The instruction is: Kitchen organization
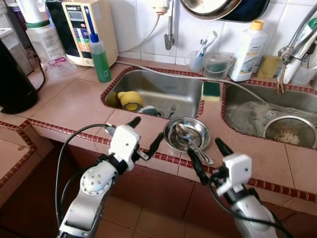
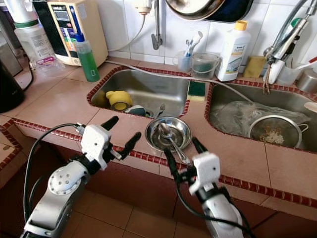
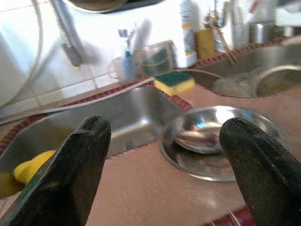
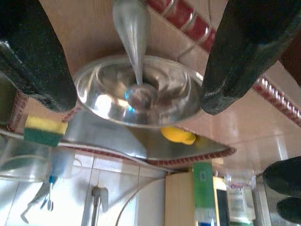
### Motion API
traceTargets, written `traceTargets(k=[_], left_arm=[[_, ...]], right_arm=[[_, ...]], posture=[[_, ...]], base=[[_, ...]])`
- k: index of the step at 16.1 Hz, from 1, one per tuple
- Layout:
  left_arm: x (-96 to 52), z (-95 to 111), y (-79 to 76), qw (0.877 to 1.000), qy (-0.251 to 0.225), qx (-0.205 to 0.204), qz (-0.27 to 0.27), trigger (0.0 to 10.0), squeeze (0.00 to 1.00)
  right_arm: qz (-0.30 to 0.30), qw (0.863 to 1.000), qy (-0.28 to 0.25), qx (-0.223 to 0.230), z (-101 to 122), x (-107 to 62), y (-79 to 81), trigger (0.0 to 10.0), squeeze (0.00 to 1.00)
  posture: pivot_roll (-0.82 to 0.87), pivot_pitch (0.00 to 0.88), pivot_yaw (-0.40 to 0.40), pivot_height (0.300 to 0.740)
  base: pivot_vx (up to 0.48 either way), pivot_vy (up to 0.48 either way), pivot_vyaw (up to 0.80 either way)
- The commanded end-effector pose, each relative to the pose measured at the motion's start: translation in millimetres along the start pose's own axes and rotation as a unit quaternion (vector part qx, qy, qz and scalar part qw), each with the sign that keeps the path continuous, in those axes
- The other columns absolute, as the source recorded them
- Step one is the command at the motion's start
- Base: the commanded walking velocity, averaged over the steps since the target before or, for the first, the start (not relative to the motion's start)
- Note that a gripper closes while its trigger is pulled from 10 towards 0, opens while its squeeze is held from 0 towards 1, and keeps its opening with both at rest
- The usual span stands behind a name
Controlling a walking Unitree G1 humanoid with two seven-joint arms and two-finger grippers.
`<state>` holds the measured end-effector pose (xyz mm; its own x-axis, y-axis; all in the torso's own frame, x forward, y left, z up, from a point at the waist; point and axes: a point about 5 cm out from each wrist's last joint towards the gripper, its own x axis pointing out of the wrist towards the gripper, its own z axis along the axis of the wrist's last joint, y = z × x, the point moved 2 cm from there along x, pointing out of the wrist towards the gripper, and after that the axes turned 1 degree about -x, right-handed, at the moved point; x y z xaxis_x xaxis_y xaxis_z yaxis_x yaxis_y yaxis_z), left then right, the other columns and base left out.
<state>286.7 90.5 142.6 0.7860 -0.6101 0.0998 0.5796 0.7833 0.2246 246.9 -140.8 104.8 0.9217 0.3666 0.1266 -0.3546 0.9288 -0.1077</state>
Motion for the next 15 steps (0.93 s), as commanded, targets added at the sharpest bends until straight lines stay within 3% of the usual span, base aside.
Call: traceTargets(k=[1,3,7,15], left_arm=[[-2.1,1.0,-7.4,1.0,-0.001,0.014,-0.024,10.0,0.0],[-5.8,1.3,-16.8,0.999,-0.004,0.0,-0.053,10.0,0.0],[-12.5,-0.6,-29.2,0.995,0.0,0.011,-0.1,10.0,0.0],[-11.3,3.2,-32.0,0.994,-0.006,0.011,-0.113,10.0,0.0]], right_arm=[[0.011,1.0,-0.004,-0.008,1.6,-2.1,1.8,10.0,0.0],[0.023,0.999,0.013,-0.023,-5.4,-10.6,0.6,10.0,0.0],[0.026,0.999,0.029,-0.036,-11.1,-16.5,-4.9,10.0,0.0],[0.005,0.995,0.057,-0.084,-20.7,-21.5,-22.5,10.0,0.0]], posture=[[-0.18,0.05,0.047,0.74],[-0.18,0.051,0.048,0.74],[-0.19,0.052,0.049,0.74],[-0.19,0.06,0.049,0.74]], base=[[0.0,0.0,0.0],[0.0,0.0,0.0],[0.0,0.0,0.0],[0.0,0.0,0.0]])
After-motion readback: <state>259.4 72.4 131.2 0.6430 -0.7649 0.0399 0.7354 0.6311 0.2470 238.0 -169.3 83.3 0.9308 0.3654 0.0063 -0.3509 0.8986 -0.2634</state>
